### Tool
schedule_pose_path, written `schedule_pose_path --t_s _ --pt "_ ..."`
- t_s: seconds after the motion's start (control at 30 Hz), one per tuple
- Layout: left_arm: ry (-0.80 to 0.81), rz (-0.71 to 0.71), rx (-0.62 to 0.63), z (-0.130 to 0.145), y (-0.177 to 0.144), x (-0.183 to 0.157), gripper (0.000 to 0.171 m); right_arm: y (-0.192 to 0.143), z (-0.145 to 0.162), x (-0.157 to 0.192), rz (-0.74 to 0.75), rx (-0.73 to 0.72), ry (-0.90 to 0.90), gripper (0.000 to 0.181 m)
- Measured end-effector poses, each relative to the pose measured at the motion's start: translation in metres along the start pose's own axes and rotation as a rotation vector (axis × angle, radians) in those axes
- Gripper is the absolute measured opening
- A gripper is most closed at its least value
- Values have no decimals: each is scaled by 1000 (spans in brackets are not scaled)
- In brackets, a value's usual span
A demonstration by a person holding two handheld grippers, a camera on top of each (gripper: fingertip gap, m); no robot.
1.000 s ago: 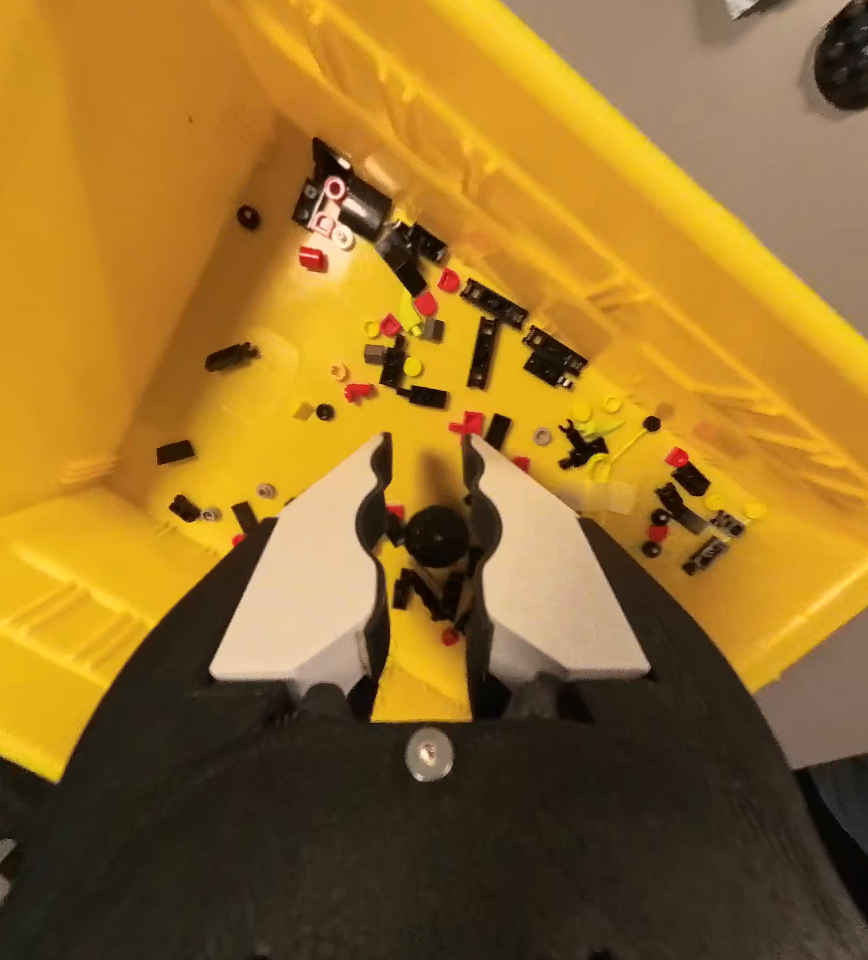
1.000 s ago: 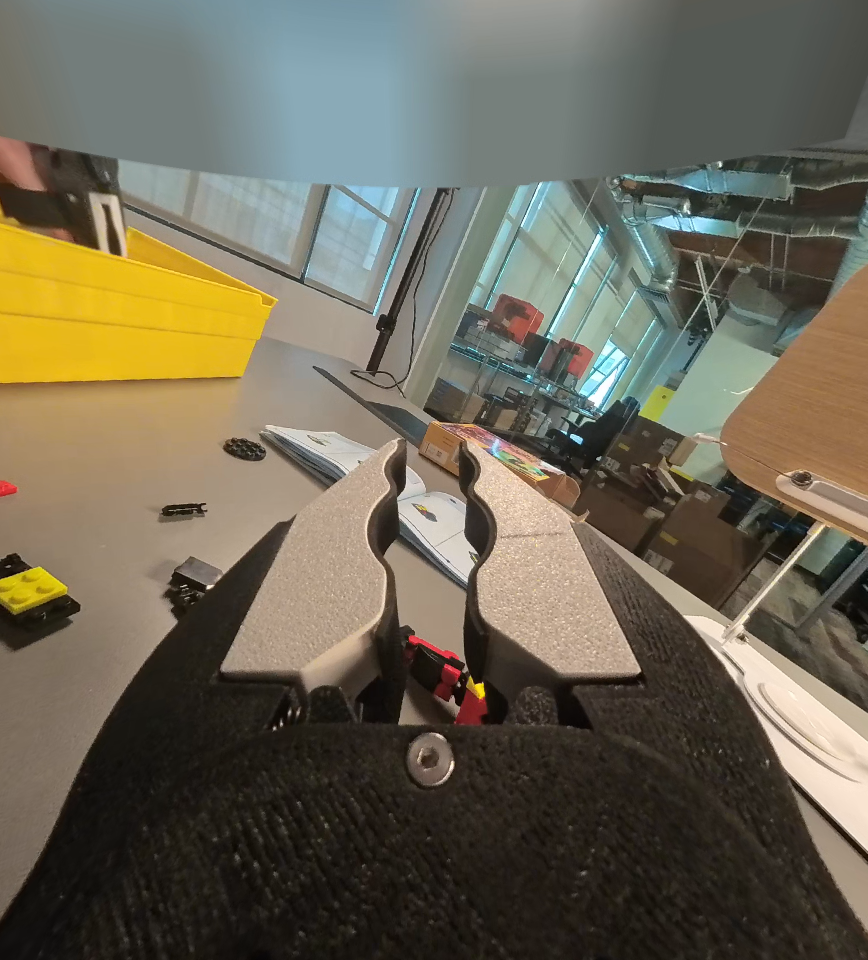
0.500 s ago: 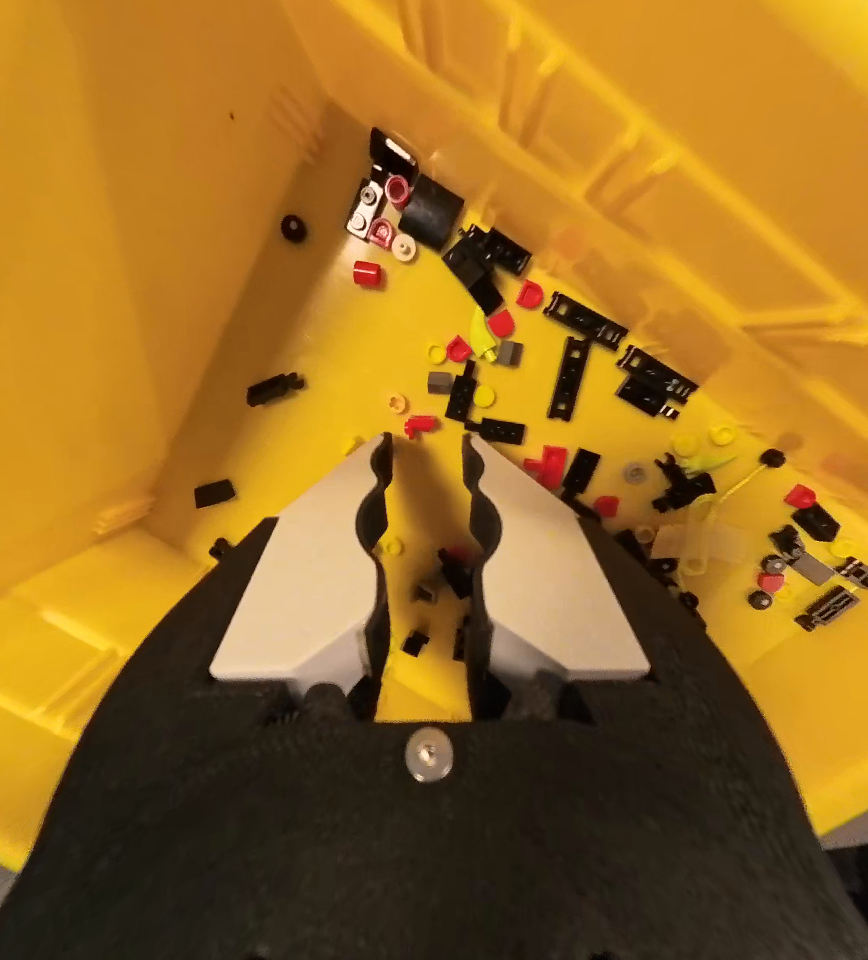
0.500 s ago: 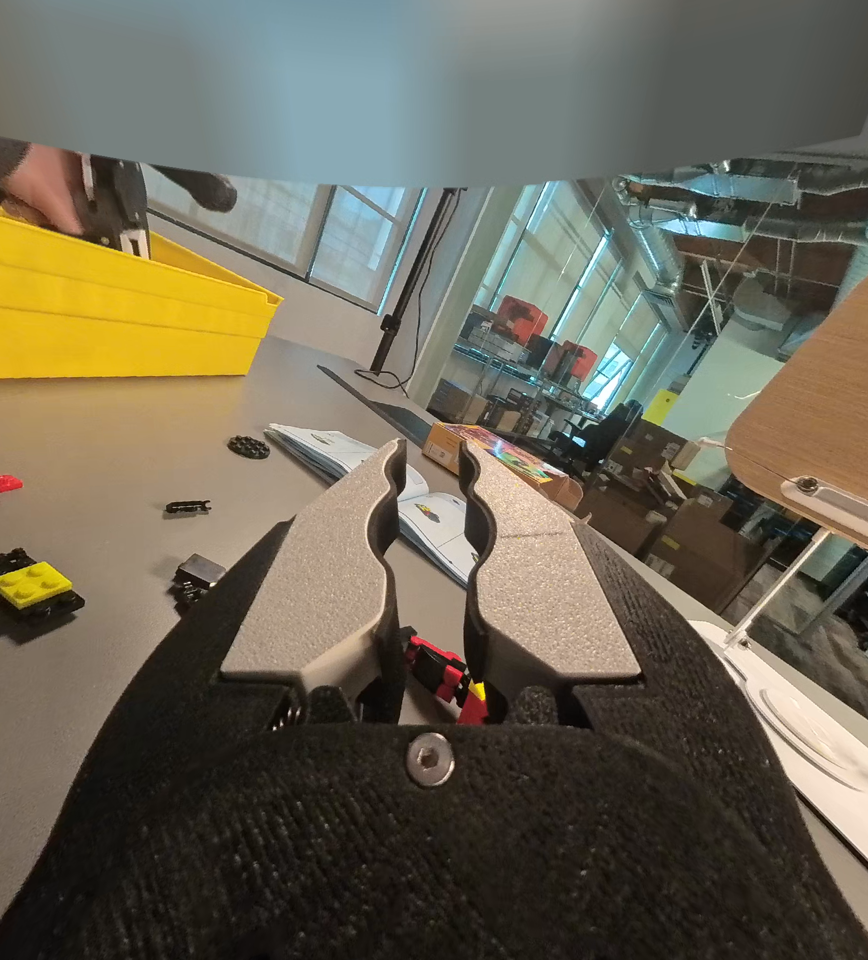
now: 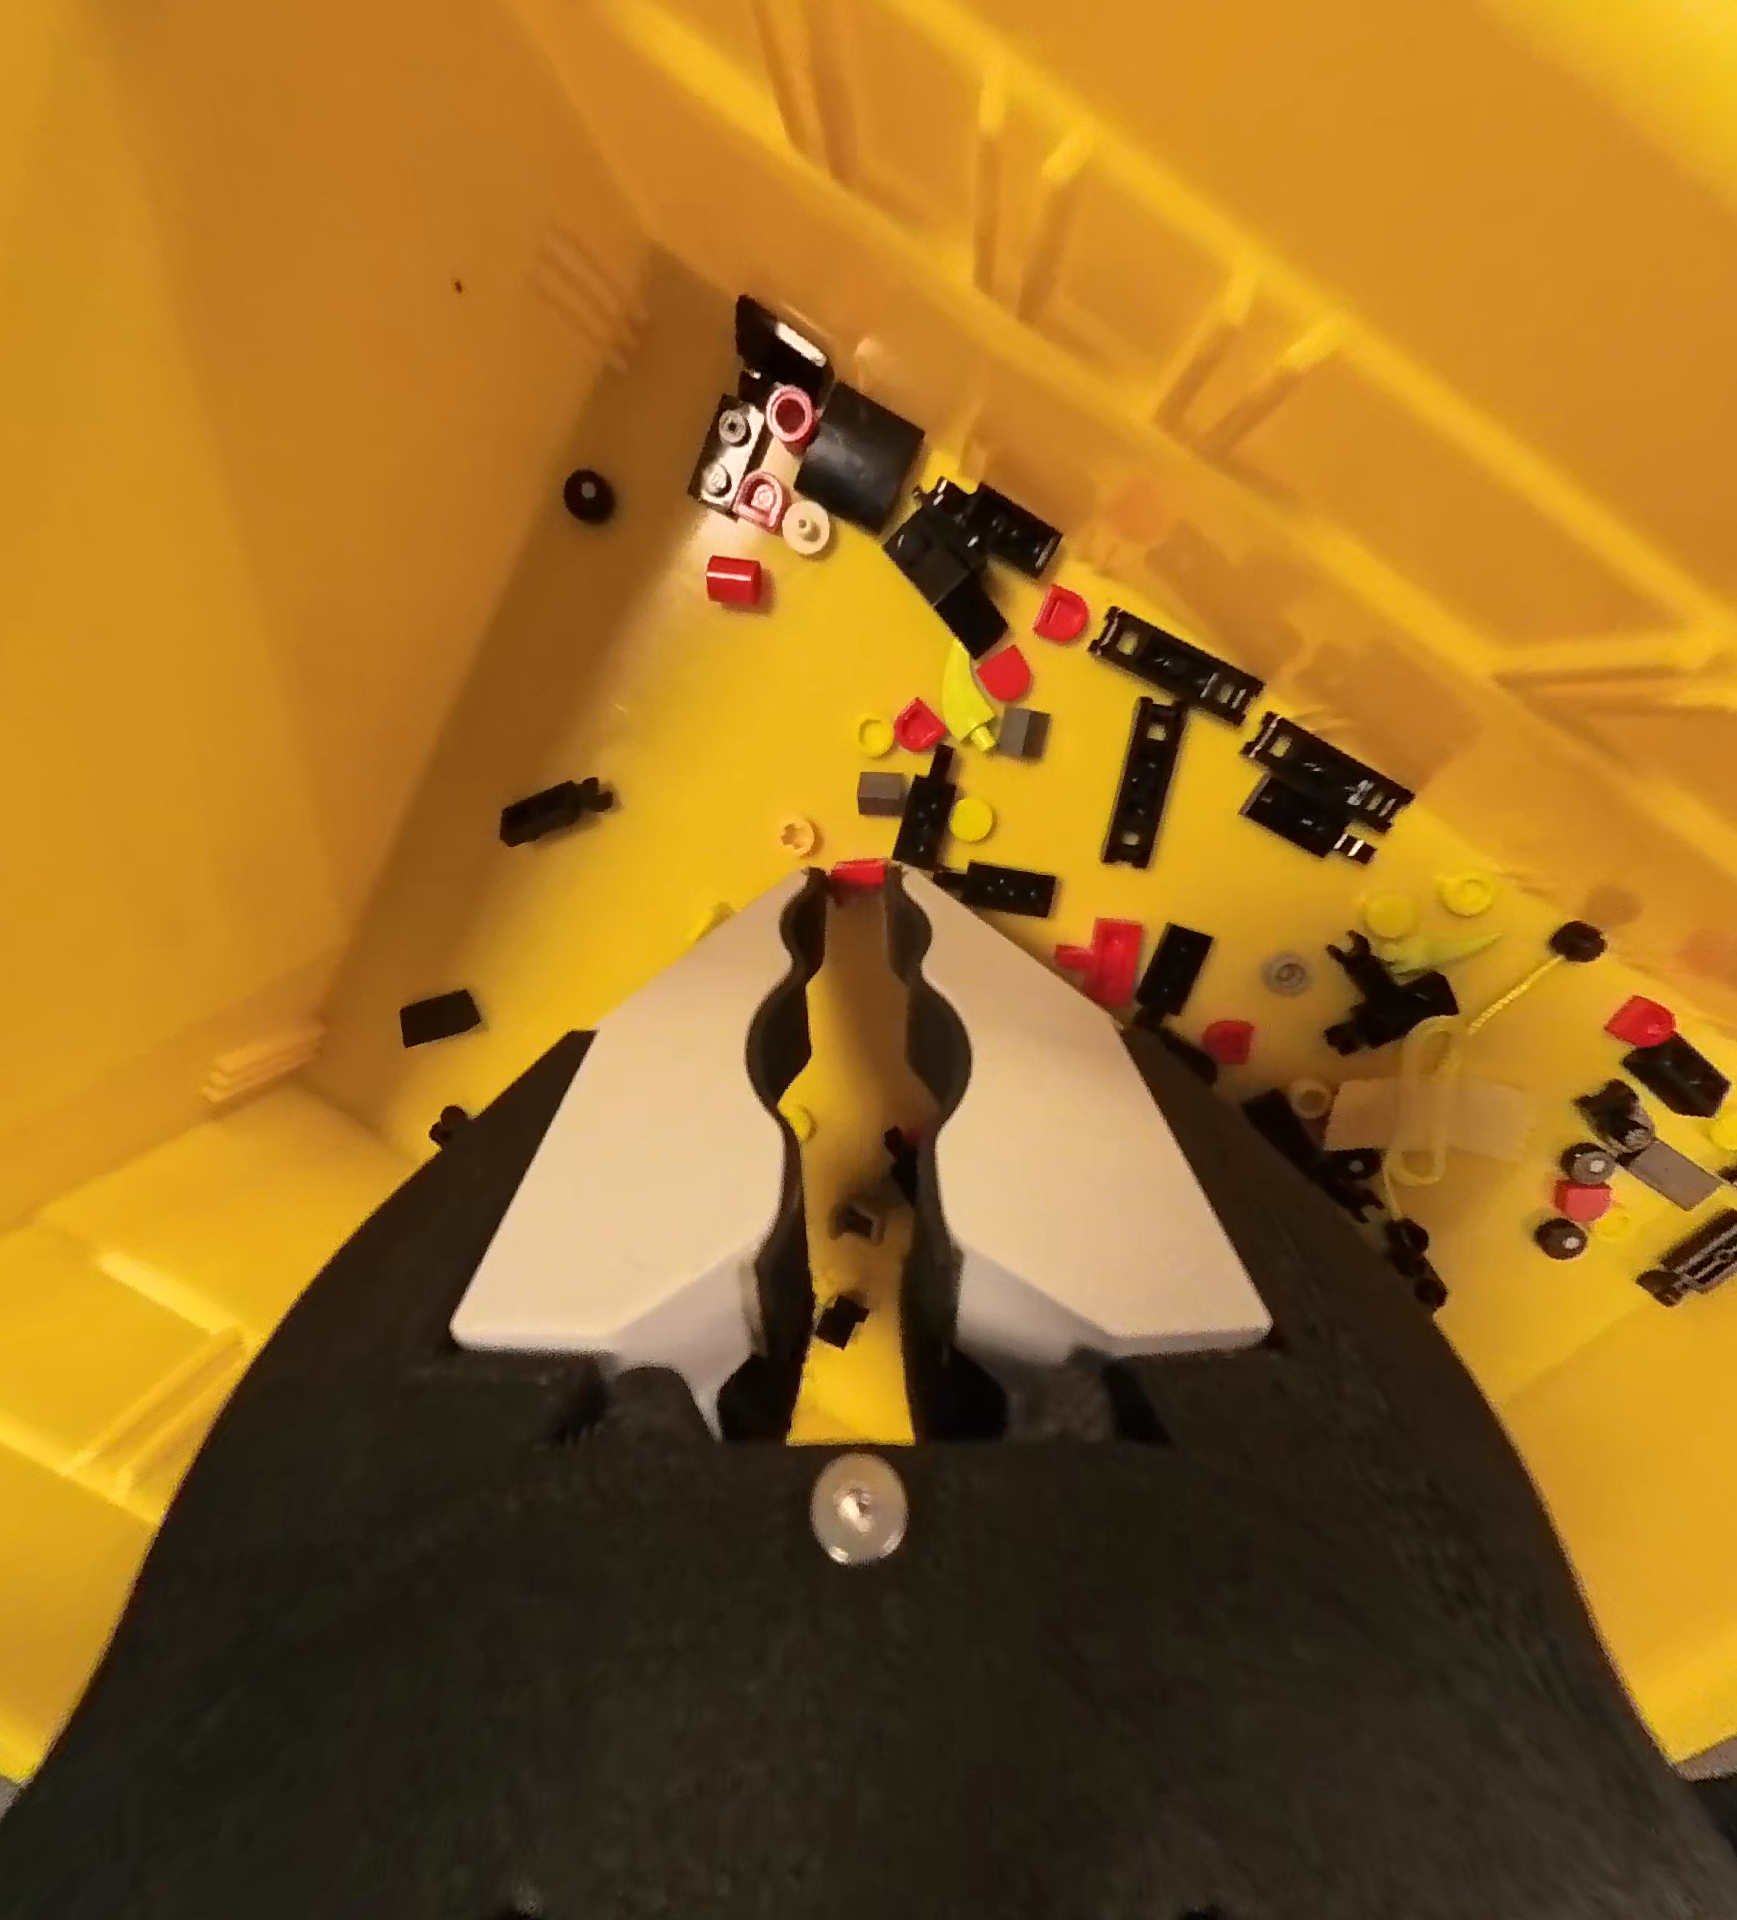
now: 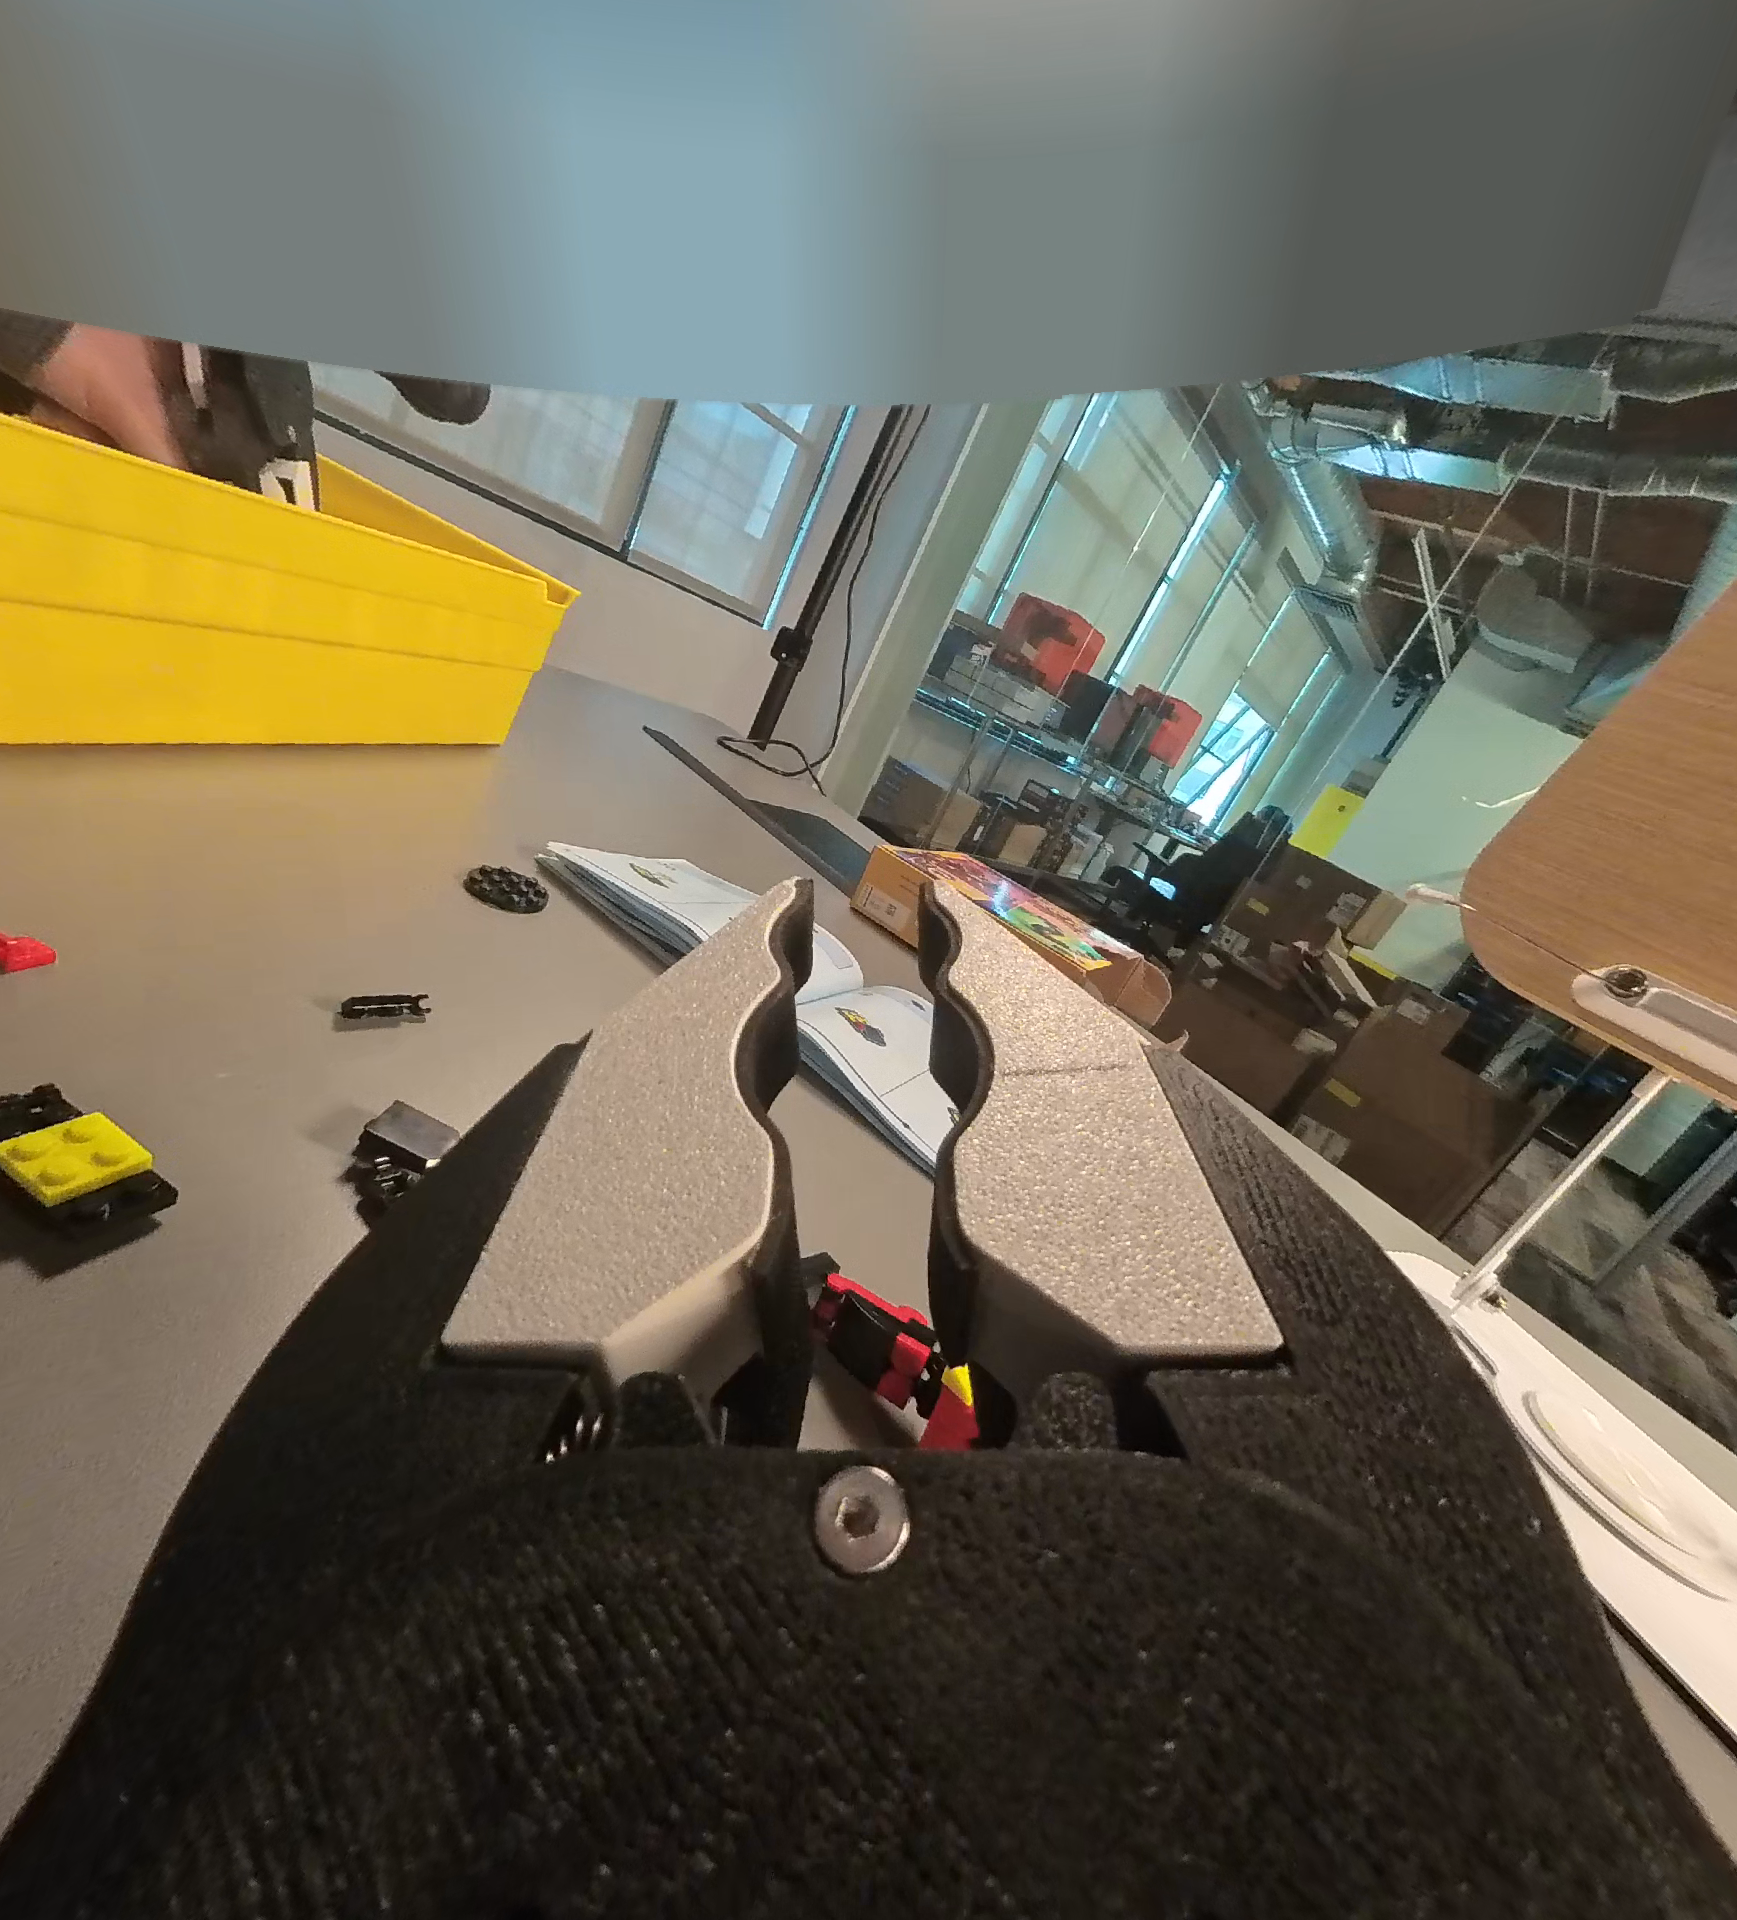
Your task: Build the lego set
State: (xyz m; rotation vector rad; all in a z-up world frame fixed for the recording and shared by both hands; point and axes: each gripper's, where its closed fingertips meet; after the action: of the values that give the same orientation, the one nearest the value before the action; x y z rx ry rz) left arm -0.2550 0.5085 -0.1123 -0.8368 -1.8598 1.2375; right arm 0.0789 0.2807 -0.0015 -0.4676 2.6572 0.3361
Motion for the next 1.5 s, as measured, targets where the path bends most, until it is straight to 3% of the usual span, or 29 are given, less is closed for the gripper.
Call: schedule_pose_path --t_s 0.3,0.4,0.53,0.63,0.7,0.83,1.0,1.1,1.2,1.37,1.5 --pt "-60 -32 -47 -5 -1 -1 10 1 0 0 0 -3 -3 17" --pt "-149 -224 -321 -34 -28 21 10 0 0 0 1 -4 -3 17" --pt "-225 -309 -776 -72 -138 9 10 1 1 -1 5 0 -8 17" --pt "-168 -223 -1004 -84 -210 -52 10 1 1 -2 8 3 -8 17" --pt "-55 -79 -1069 -89 -224 -116 10 2 2 -2 9 3 -9 17" --pt "145 53 -943 -86 -180 -222 10 2 1 -1 5 2 -9 17" --pt "337 134 -624 -79 -102 -292 10 3 0 2 -16 -9 -7 17" --pt "399 129 -467 -73 -70 -299 10 3 -2 7 -39 -21 -12 16" --pt "373 172 -393 -71 -56 -305 10 2 -6 14 -67 -34 -37 16" --pt "292 207 -373 -72 -47 -311 16 3 -7 22 -114 -44 -47 16" --pt "177 200 -390 -71 -48 -306 39 3 -9 24 -141 -62 -21 16"
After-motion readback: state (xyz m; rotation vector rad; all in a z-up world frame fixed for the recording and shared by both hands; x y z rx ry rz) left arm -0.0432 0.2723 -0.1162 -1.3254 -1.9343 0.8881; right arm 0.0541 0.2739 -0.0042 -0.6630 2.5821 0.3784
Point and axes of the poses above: each gripper's, where its closed fingertips meet, y out along the fingers, z out of its underside, x = y × z across the jaws, and after that the axes turned 5 degrees about -z, right-handed
